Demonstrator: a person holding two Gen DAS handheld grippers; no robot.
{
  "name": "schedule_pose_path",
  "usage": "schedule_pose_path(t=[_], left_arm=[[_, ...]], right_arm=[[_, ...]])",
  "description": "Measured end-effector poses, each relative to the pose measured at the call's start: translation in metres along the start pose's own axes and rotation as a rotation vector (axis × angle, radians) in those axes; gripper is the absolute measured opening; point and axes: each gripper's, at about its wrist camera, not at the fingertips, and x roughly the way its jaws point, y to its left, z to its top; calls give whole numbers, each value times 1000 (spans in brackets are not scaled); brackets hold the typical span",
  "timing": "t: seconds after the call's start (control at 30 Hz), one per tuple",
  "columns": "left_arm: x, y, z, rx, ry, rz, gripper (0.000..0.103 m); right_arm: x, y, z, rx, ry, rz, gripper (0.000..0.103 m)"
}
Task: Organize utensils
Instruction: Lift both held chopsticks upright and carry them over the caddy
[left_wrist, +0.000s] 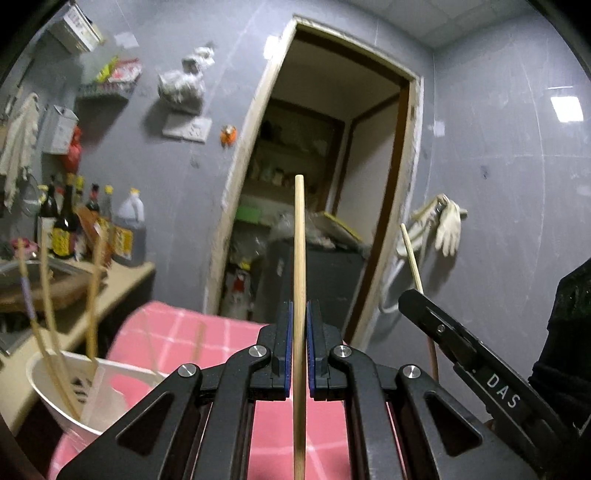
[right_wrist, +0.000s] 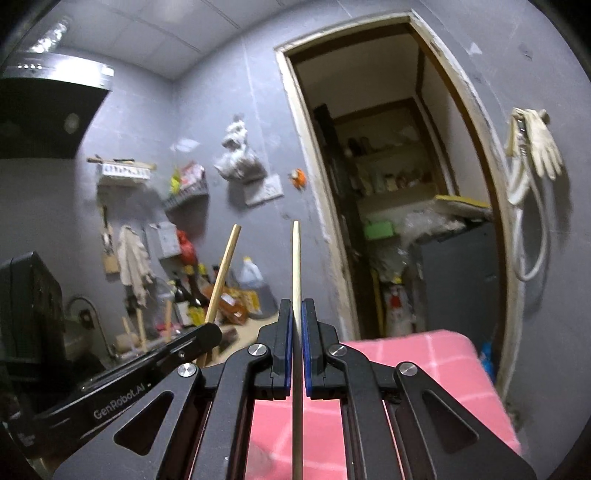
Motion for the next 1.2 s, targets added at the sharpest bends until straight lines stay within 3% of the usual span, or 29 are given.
schedule_pose_path(t=[0.33,0.47,0.87,1.2], left_arm=[[-26,82,34,-55,-125,94,4],[-33,114,39,-82,-159,111,4],[-39,170,25,-151,-249,201,4],[-33,176,9,-155,-296,297,4]], right_arm=[[61,39,6,115,-63,207,3],[80,45,-1,179,-79,252,3],[90,65,-22,133,-166,150,3],[97,65,-38,86,-184,43,3]])
